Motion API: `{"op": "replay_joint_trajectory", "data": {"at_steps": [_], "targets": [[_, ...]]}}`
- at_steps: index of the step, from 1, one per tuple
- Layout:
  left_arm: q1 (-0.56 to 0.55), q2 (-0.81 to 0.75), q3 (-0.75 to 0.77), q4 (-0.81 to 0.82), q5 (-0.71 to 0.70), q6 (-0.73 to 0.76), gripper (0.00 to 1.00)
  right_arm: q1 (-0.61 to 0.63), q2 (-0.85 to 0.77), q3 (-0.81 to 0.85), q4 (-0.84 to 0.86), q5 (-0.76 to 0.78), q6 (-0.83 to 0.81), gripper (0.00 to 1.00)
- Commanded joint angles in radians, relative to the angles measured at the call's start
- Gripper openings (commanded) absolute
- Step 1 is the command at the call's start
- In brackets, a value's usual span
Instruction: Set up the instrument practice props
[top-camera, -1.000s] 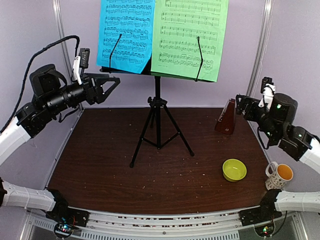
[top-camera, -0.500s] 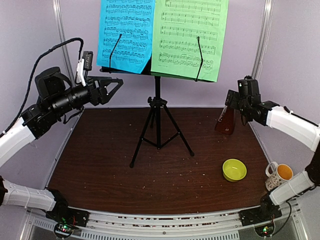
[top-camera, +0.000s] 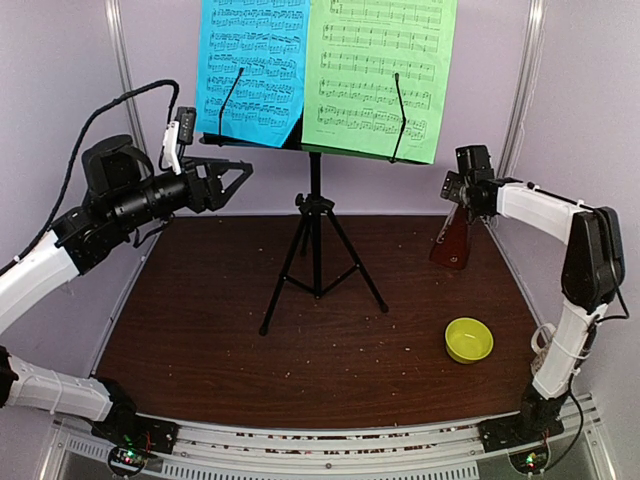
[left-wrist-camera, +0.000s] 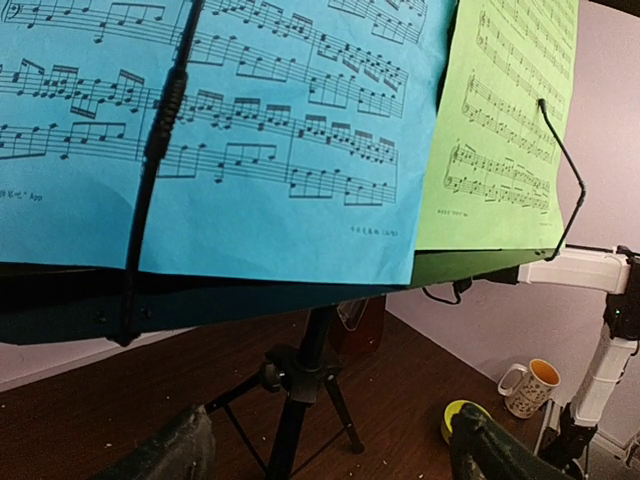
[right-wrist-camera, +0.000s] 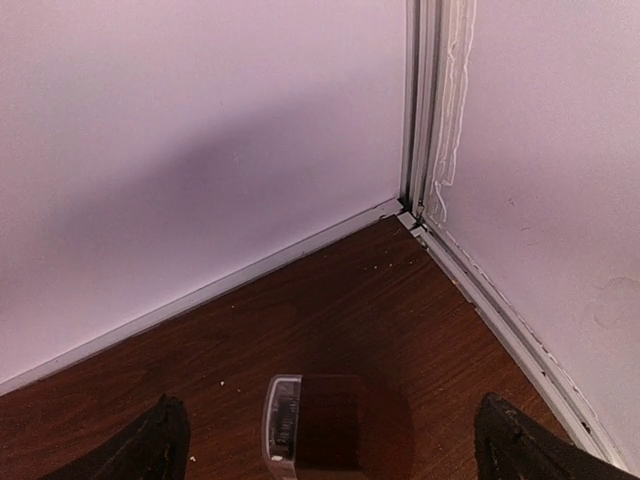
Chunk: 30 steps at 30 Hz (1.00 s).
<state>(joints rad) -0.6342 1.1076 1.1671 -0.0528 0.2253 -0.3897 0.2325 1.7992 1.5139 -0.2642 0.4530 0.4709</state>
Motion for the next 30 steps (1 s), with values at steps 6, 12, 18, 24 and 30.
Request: {"op": "replay_joint_trajectory", "data": {"at_steps": [6,12,18,24,30], "targets": [[0.012,0.004,-0.004,0.051,0.025,-0.008,0.84,-0.002,0.175,0.139,-0.070,0.095,-0.022,1.00],[0.015,0.002,-0.003,0.050,0.026,-0.008,0.84,-0.002,0.198,0.099,-0.034,0.121,-0.020,0.91],[0.016,-0.006,-0.013,0.054,0.028,-0.012,0.83,-0.003,0.204,0.089,-0.028,0.136,-0.013,0.75],[0.015,-0.031,-0.021,0.048,0.023,-0.012,0.83,-0.002,0.185,0.063,-0.035,0.115,-0.001,0.55],[0.015,-0.041,-0.033,0.053,0.032,-0.019,0.83,-0.001,0.124,0.017,-0.012,0.096,-0.030,0.46]]}}
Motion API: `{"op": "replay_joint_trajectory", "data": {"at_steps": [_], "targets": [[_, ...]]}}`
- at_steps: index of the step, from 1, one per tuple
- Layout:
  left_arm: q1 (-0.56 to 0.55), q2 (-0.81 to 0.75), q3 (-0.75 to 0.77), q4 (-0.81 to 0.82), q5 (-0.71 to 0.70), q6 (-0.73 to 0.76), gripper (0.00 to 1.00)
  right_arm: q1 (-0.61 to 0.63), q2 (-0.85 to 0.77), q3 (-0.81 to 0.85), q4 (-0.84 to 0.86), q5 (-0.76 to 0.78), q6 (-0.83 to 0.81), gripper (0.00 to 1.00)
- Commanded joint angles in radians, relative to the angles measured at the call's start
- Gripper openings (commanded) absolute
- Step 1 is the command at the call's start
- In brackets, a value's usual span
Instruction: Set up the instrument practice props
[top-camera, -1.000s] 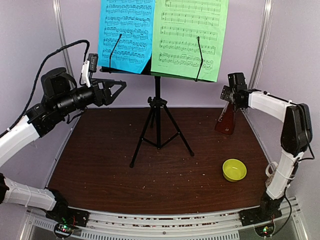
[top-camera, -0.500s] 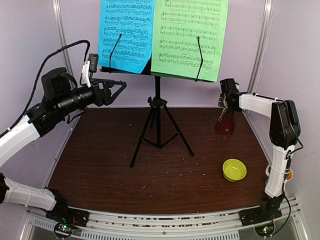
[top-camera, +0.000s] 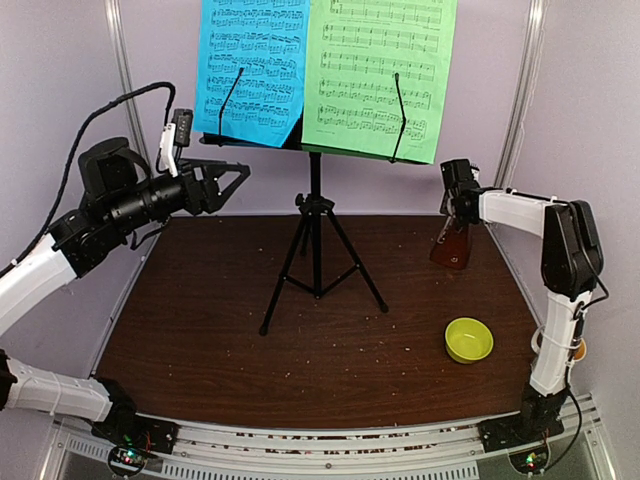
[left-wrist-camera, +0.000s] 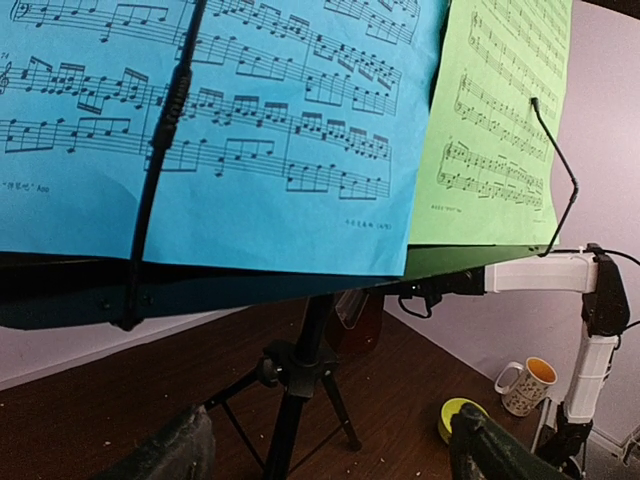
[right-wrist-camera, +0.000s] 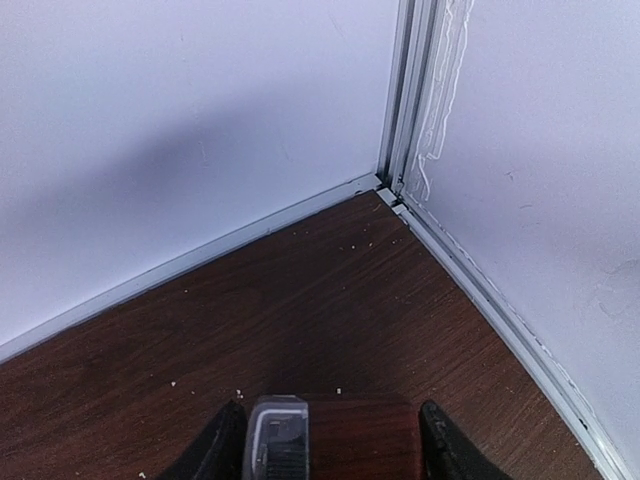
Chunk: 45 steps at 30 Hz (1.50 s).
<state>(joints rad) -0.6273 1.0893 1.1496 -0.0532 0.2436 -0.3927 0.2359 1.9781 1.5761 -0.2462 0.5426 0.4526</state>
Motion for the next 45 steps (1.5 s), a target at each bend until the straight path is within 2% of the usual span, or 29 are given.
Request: {"op": "replay_joint_trajectory", "data": {"at_steps": [1,9,29,35,45], "targets": [[0.008,-0.025,-0.020,0.055,0.014,-0.017,0.83,-0.004,-0.068,-0.055,-0.025,0.000,-0.015,0.45],[0.009,-0.048,-0.037,0.064,0.012,-0.027,0.83,-0.001,-0.157,-0.120,0.020,-0.085,-0.051,0.36],[0.008,-0.046,-0.039,0.055,0.007,-0.021,0.83,0.140,-0.379,-0.411,0.147,-0.210,-0.137,0.34],[0.008,-0.053,-0.048,0.056,-0.004,-0.019,0.83,0.204,-0.466,-0.499,0.159,-0.218,-0.129,0.33],[0.008,-0.073,-0.061,0.036,-0.016,-0.012,0.83,0.351,-0.555,-0.580,0.112,-0.144,-0.128,0.31]]}}
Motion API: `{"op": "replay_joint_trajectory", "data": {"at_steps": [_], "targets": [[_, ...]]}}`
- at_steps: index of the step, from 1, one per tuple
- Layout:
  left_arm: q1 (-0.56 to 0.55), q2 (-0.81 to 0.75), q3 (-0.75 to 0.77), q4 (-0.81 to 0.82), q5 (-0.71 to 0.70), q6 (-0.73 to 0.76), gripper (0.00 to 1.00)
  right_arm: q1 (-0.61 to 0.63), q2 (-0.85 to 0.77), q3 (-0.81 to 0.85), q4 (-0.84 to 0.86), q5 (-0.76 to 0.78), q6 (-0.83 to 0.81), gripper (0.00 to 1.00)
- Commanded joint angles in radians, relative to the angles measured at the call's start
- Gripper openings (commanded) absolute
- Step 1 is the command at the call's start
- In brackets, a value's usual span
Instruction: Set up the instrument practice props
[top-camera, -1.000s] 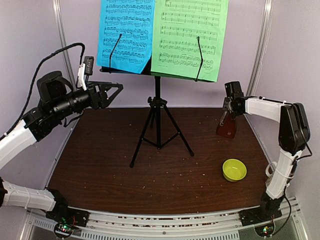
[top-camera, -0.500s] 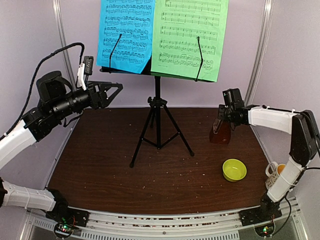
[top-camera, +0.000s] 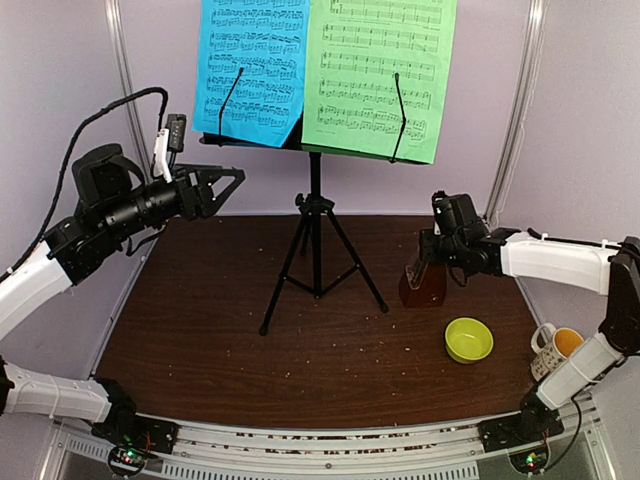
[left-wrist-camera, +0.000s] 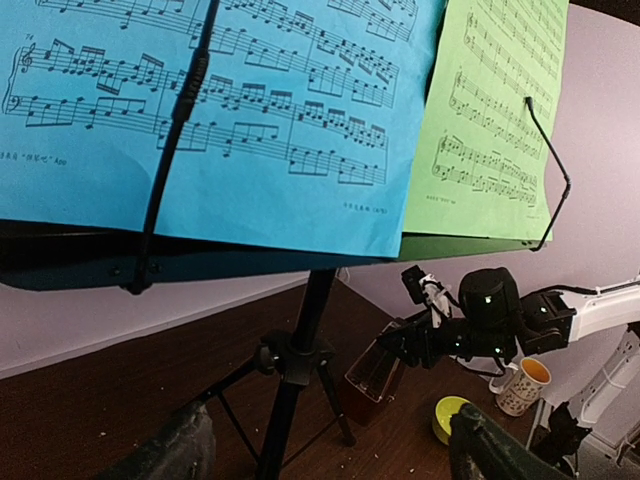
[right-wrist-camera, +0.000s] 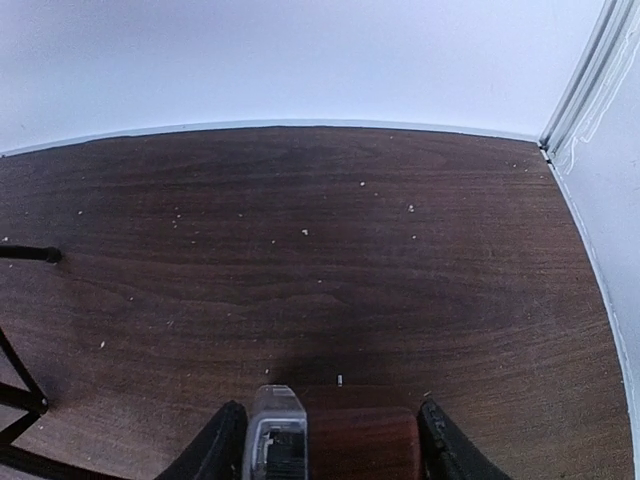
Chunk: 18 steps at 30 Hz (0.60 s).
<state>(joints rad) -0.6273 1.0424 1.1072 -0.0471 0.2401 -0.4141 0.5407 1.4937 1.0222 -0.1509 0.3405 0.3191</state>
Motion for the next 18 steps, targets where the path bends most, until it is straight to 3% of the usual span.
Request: {"op": "replay_joint_trajectory", "data": {"at_steps": [1,18], "targets": [[0.008,-0.028,-0.022,0.030,-0.015,0.009,0.83,0.060,-0.078,-0.034,0.009,0.069,0.010,0.31],[0.008,-0.038,-0.033,0.035,-0.012,0.006,0.83,0.261,-0.253,-0.142,-0.128,0.127,0.146,0.28]]}}
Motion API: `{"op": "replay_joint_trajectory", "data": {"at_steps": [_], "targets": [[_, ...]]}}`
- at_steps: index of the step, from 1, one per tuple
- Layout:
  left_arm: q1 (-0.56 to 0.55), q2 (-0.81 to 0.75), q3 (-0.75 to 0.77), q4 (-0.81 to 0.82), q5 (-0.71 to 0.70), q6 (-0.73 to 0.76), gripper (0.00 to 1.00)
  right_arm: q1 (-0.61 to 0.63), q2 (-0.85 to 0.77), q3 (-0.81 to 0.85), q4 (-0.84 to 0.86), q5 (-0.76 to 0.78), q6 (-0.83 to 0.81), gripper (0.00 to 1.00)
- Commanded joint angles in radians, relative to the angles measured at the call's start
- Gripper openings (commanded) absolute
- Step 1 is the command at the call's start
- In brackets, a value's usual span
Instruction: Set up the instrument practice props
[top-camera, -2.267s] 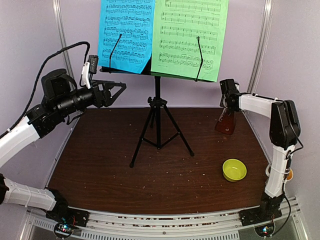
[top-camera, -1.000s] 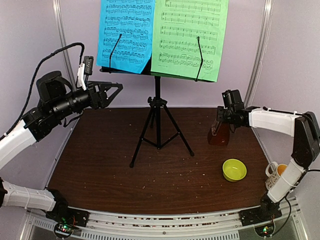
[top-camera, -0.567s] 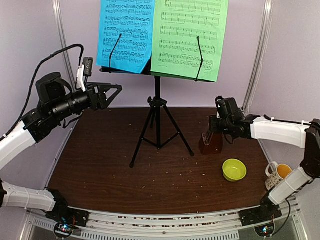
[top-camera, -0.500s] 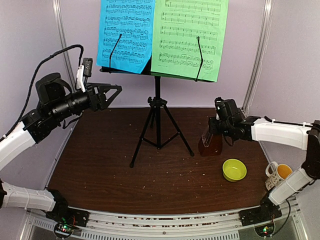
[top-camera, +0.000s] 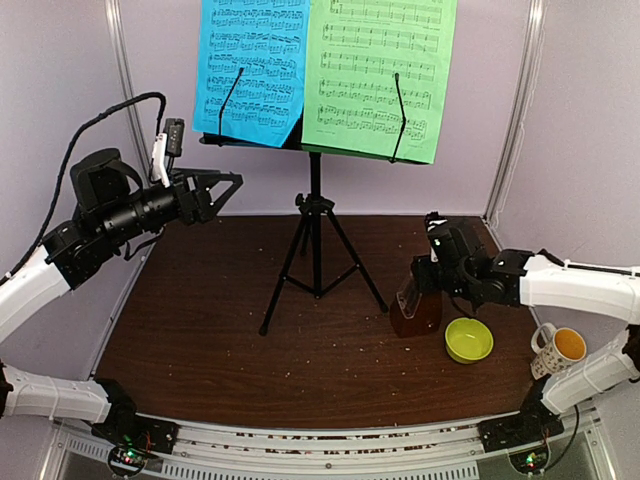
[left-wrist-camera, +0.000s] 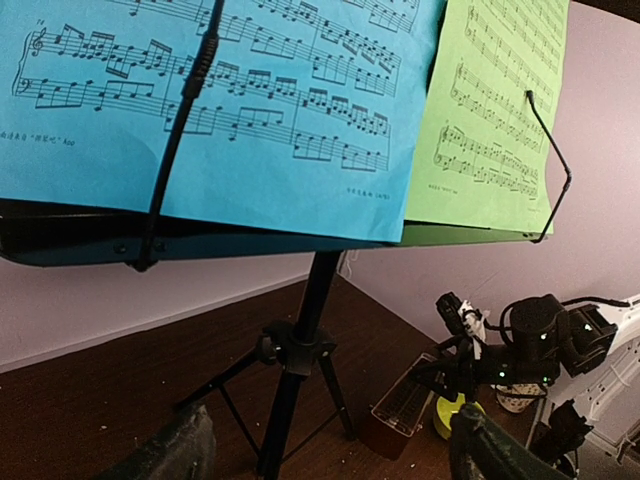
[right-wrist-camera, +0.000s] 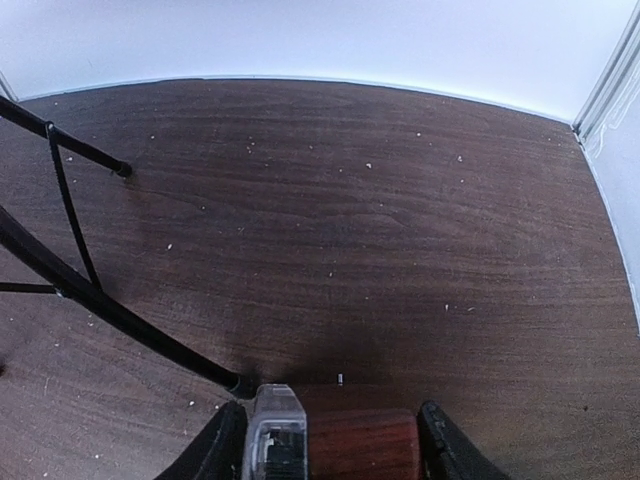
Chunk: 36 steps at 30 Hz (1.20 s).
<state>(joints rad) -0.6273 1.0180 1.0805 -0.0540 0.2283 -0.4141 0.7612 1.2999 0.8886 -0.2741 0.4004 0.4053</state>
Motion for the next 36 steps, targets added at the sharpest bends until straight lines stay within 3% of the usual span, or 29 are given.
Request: {"op": "replay_joint_trajectory", "data": {"at_steps": [1,11,19,23,29,36], "targets": [[0.008,-0.014,-0.010,0.044,0.000,0.005,0.83,0.057,-0.067,-0.021,0.000,0.065,0.067,0.28],[0.009,-0.041,-0.071,0.046,0.000,-0.010,0.83,0.209,-0.129,-0.061,0.100,-0.060,-0.037,0.29],[0.009,-0.084,-0.182,0.058,0.005,-0.029,0.83,0.236,-0.096,-0.059,0.257,-0.410,-0.261,0.26],[0.009,-0.113,-0.236,0.068,0.008,-0.039,0.83,0.268,-0.023,0.009,0.255,-0.548,-0.390,0.21],[0.009,-0.144,-0.322,0.085,0.016,-0.063,0.83,0.307,0.057,0.123,0.225,-0.751,-0.625,0.23],[0.005,-0.163,-0.426,0.146,0.044,-0.096,0.81,0.313,0.157,0.259,0.061,-0.969,-0.835,0.21]]}}
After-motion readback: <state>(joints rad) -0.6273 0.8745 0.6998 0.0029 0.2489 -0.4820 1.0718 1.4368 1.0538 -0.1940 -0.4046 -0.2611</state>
